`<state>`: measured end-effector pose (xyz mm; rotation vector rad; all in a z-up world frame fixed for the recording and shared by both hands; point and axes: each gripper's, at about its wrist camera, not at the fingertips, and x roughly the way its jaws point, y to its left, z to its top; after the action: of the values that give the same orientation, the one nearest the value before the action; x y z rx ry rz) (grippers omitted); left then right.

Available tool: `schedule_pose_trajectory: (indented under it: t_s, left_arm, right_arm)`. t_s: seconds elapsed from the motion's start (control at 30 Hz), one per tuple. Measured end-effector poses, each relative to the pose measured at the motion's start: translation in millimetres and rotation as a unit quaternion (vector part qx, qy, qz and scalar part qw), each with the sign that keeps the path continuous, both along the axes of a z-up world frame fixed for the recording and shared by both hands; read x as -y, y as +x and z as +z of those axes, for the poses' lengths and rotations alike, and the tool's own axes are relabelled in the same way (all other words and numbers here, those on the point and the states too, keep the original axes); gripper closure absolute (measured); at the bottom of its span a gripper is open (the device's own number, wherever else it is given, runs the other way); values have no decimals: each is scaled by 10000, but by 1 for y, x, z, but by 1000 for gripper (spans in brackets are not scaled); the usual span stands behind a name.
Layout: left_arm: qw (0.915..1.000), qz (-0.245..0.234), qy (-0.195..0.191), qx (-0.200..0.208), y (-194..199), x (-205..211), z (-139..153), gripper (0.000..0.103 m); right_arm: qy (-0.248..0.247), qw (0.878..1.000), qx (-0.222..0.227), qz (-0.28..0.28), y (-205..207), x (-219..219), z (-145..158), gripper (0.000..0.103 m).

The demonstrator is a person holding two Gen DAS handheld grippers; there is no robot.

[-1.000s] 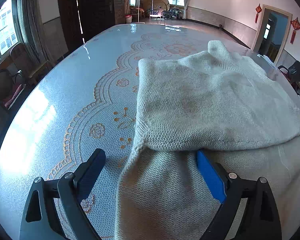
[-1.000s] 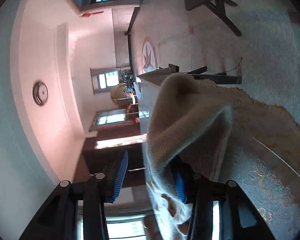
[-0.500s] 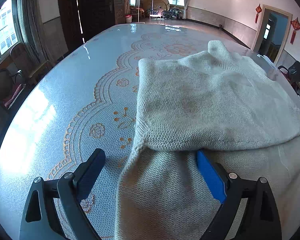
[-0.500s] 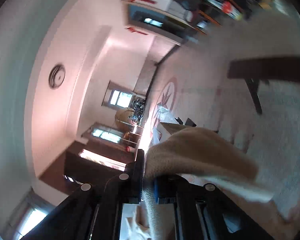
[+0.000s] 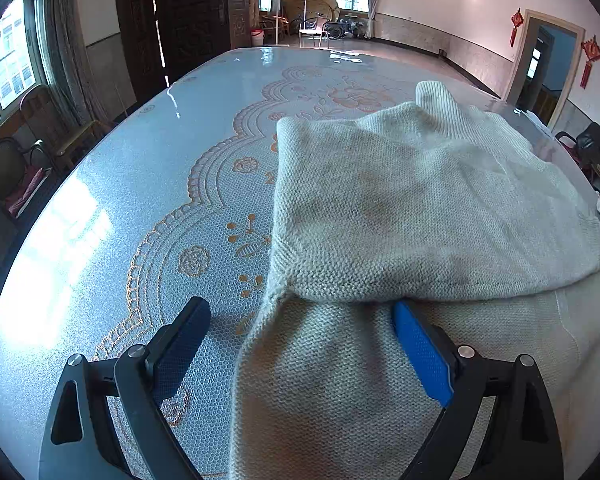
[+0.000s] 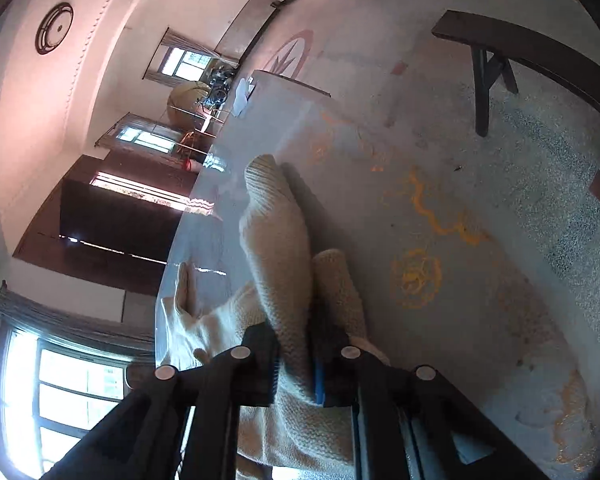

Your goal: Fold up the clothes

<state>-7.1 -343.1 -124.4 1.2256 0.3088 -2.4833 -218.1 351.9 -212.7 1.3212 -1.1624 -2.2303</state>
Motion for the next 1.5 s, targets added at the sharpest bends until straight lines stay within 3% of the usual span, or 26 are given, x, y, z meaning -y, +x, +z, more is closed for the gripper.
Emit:
schedule_pose_trajectory:
  t_s: [0.13,0.27,0.33,0.43,0.5,0.67,0.73,0.77,0.8,0.83,0.97,1.03,1.1,1.17,1.27,1.33,1.5]
  left_arm:
    - [10000,0,7,-4,0,0,0,9]
    - [10000,2,8,-3,0,0,0,9]
    - [10000,1,6,-2,0,0,0,9]
    - [10000,0,7,-2,0,0,0,9]
    - [10000,0,5,-2,0,1,0,9]
    - [10000,3,3,0,1,0,0,9]
    - [10000,3,5,0,1,0,1,9]
    - [10000,4,5,0,1,0,1,9]
    - [10000,3,6,0,1,0,1,9]
    - [10000,3,5,0,1,1,1,9]
    - [10000,4,8,-1,2,1,1,8]
    - [10000,3,9,-1,2,1,1,8]
    - [10000,2,10,-1,2,1,1,8]
    - [10000,4,10,-1,2,1,0,8]
    - [10000,1,14,-1,3,1,0,8]
    - [10000,-1,16,-2,3,0,0,8]
    - [10000,-2,22,-4,4,1,-1,8]
  right_arm:
    - [913,9946,191,459,-37,8,26,74]
    - [2010,9748,47,967,-65,26,59,73]
    - [2655,9540,76,1394,-83,46,66,73]
    - [3747,9022,75,2136,-94,80,57,73]
    - [4153,8744,-75,2509,-92,100,53,73]
    - [4666,8347,-166,2921,-91,126,42,74]
    - [4834,8274,12,2860,-99,131,32,74]
    - [4727,8374,91,2742,-103,127,31,76]
    - [4525,8537,130,2574,-106,121,32,89]
    - [4319,8691,170,2404,-109,115,34,91]
    - [2831,9494,329,1323,-104,57,37,97]
    - [1997,9763,405,734,-100,26,38,97]
    - [1109,9927,462,119,-95,-5,39,97]
    - [207,9978,429,-465,-96,-36,45,97]
    - [-742,9905,340,-1108,-77,-75,50,97]
    - [-990,9854,357,-1340,-64,-90,55,97]
    - [-1081,9775,315,-1781,-36,-125,76,97]
